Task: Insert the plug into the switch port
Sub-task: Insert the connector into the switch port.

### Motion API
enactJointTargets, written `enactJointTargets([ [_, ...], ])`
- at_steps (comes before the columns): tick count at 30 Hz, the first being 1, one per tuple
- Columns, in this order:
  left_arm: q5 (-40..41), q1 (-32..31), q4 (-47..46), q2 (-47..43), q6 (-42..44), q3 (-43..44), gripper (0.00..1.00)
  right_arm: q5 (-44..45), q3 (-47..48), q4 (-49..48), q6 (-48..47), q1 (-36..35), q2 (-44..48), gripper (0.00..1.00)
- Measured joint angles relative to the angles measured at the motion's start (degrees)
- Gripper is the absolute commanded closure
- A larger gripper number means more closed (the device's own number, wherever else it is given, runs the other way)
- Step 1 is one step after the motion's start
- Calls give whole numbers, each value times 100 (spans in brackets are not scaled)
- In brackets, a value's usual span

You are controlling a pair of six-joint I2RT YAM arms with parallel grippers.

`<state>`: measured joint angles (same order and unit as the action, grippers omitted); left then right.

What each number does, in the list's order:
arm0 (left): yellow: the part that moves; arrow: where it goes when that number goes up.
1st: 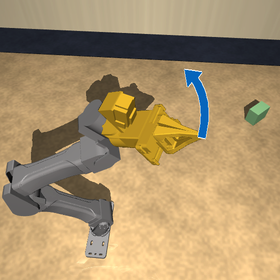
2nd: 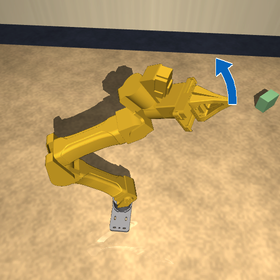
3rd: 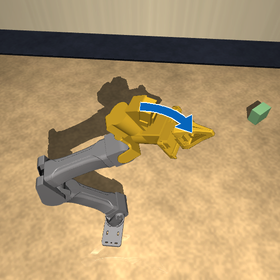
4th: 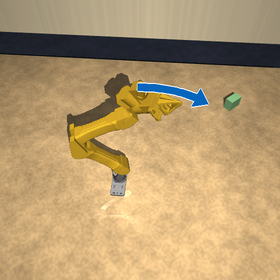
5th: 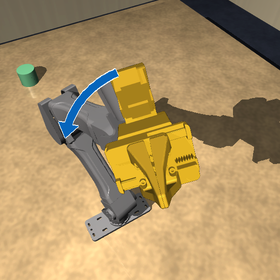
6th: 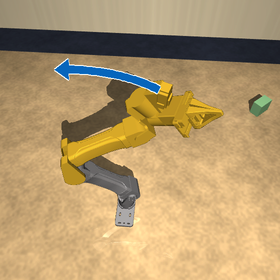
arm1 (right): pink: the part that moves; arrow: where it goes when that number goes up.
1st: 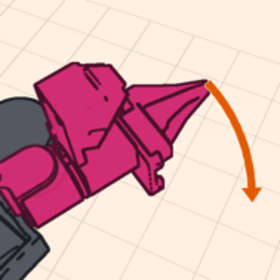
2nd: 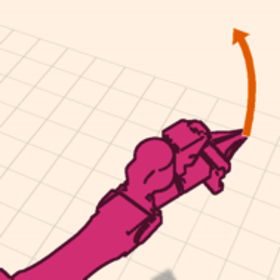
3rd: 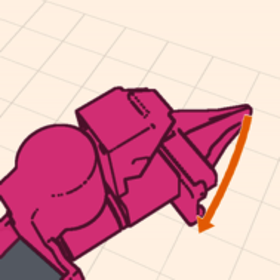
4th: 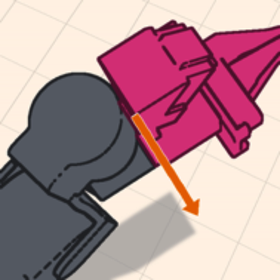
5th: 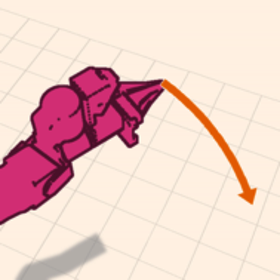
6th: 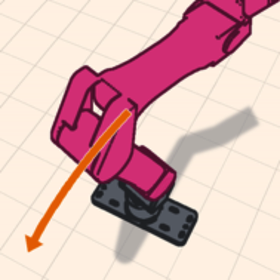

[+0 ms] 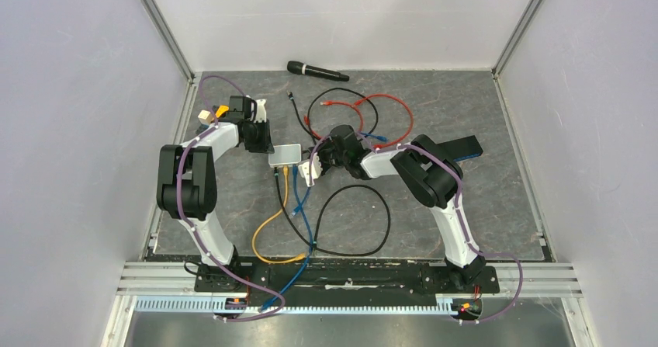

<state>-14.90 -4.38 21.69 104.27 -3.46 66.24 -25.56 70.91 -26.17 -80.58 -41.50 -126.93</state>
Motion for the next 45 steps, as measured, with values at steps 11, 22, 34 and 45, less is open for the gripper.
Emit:
enactJointTargets([
  [11,0,0,68,28,0,52,77,234,-26,-31,61,-68,13,100],
  [22,-2,0,74,37,0,68,77,229,-22,245,614,-136,142,100],
  [34,-9,0,72,37,0,68,77,280,111,286,693,-173,66,100],
  [45,153,0,50,39,0,94,78,278,369,321,892,-175,-94,100],
])
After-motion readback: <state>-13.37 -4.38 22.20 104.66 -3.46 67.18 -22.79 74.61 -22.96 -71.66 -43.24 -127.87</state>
